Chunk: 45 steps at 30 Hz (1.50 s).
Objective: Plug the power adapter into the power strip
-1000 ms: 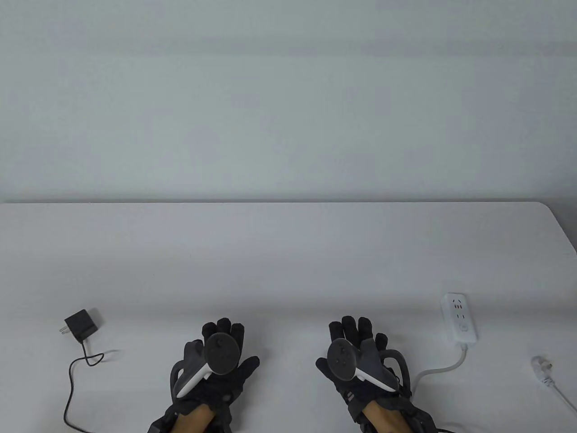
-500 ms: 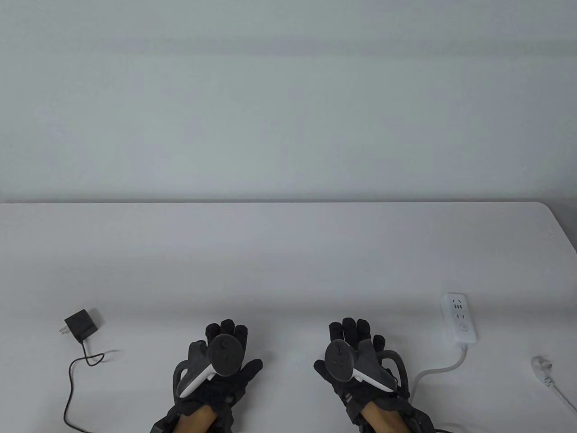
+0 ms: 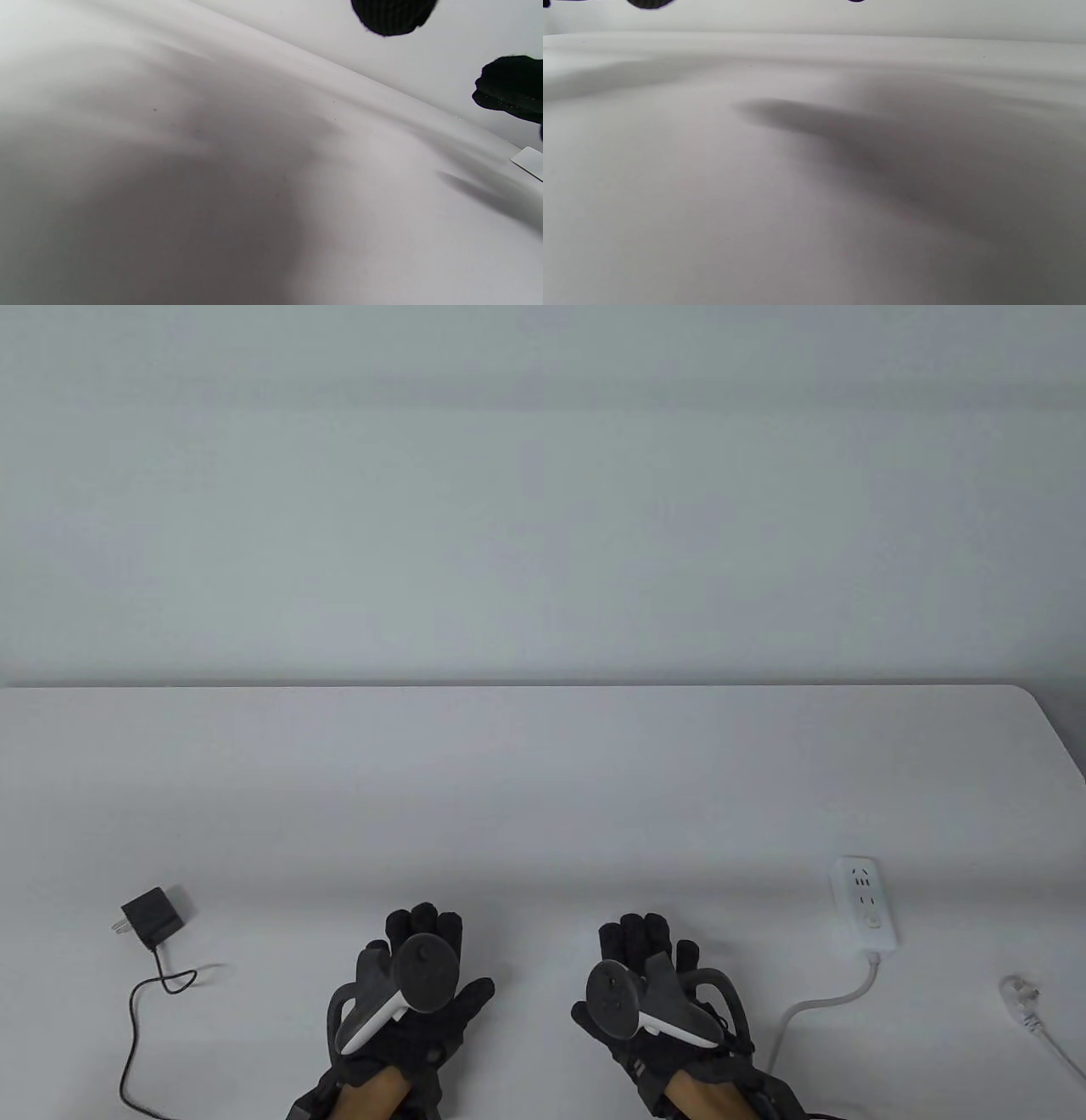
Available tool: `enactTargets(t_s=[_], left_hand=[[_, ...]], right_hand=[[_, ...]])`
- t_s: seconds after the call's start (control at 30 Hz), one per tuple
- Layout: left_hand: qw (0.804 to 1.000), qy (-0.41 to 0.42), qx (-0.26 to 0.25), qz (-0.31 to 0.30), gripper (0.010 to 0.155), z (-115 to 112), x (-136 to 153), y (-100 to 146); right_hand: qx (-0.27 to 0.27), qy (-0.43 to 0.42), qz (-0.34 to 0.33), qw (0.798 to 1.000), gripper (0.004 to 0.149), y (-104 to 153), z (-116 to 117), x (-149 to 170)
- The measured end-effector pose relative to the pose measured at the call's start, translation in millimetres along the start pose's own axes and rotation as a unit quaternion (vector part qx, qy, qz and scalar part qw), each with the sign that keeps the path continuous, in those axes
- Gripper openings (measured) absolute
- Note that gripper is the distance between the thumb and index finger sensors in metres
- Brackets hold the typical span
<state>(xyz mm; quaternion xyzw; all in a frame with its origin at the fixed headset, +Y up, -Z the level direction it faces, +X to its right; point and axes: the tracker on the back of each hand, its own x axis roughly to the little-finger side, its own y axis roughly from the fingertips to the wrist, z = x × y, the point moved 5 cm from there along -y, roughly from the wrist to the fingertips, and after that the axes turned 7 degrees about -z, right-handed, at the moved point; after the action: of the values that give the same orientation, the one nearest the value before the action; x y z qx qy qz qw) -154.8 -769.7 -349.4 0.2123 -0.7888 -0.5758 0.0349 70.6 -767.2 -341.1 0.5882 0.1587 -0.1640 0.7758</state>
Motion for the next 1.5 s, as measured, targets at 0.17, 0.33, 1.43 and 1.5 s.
enactTargets(t_s=[0.17,0.33,1.43,1.5], left_hand=[[0.999,-0.025,-0.021,0.006,0.089,6.0,5.1,-4.6],[0.999,-0.032,0.003,0.040,0.091,5.4,26.1,-14.2],[0.907,-0.055,-0.041,0.415,0.095,112.7,278.3,14.4],[0.900,-0.097,-0.029,0.424,0.095,112.3,284.1,11.9]], right_hand=[[-0.002,-0.003,-0.013,1.000,0.092,1.0,0.7,-5.1],[-0.003,-0.013,-0.022,1.000,0.092,2.4,0.8,-6.2],[-0.008,-0.037,-0.026,0.999,0.091,9.1,-4.5,-1.7],[-0.015,-0.036,-0.024,0.999,0.091,9.5,-4.0,-1.5]])
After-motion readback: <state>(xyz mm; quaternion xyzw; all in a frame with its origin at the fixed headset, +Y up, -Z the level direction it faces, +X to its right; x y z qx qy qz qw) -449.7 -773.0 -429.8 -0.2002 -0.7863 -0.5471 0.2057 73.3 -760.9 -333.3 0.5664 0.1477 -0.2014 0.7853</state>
